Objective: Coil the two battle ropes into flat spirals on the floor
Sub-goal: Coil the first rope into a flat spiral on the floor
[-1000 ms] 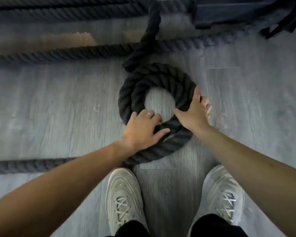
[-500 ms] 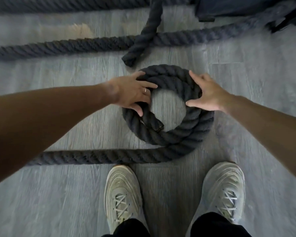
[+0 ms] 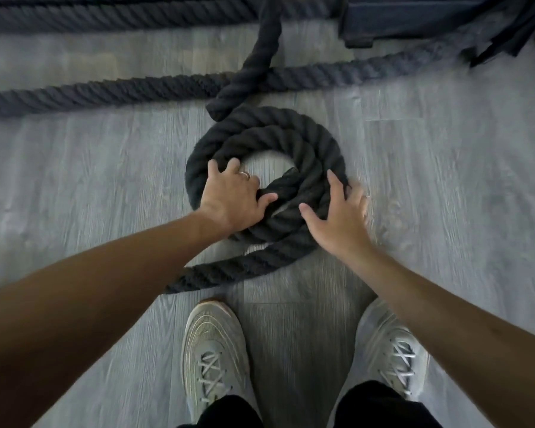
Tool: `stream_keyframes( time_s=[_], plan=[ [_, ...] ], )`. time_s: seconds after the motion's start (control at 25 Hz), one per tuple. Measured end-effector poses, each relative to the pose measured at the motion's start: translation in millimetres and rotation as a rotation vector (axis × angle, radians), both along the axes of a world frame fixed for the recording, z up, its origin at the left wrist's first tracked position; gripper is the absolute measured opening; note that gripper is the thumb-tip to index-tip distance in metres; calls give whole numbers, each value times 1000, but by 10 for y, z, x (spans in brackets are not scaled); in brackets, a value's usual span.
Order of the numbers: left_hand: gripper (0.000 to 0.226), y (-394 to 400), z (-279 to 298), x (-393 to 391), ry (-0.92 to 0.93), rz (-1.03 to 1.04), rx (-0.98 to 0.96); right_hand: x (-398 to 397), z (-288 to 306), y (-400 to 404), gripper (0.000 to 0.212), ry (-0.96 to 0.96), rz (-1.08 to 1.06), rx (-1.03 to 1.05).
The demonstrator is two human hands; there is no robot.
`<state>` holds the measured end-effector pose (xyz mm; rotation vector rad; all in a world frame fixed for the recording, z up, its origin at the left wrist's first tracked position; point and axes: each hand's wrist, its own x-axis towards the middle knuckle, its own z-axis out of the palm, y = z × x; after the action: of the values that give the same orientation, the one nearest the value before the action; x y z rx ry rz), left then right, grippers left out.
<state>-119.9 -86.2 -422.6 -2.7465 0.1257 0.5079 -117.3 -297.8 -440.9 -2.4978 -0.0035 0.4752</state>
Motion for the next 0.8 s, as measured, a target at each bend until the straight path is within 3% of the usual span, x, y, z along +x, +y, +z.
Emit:
stream_keyframes(
  time_s=[0.16, 0.32, 0.4, 0.48, 0.56, 0.68, 0.8],
  plan=[
    [80, -244, 6, -109, 62, 84, -65, 27, -13, 141, 92, 50, -43, 22],
    [72, -235, -53, 10, 182, 231, -374, 274, -8, 104, 93, 73, 2, 18],
    [71, -40, -33, -34, 181, -26, -389, 339, 0, 84, 95, 70, 37, 29],
    [80, 269, -11, -85, 185, -457, -244, 361, -21, 62, 96, 77, 58, 46],
    [86, 596, 86, -63, 284, -748, -85, 367, -52, 55, 97, 65, 73, 35],
    [81, 876, 155, 126, 401, -809, -7, 508, -2, 76, 98, 46, 151, -24],
    [73, 785, 70, 300, 327, -842, -41, 873, 127, 94, 102, 55, 226, -37]
  ],
)
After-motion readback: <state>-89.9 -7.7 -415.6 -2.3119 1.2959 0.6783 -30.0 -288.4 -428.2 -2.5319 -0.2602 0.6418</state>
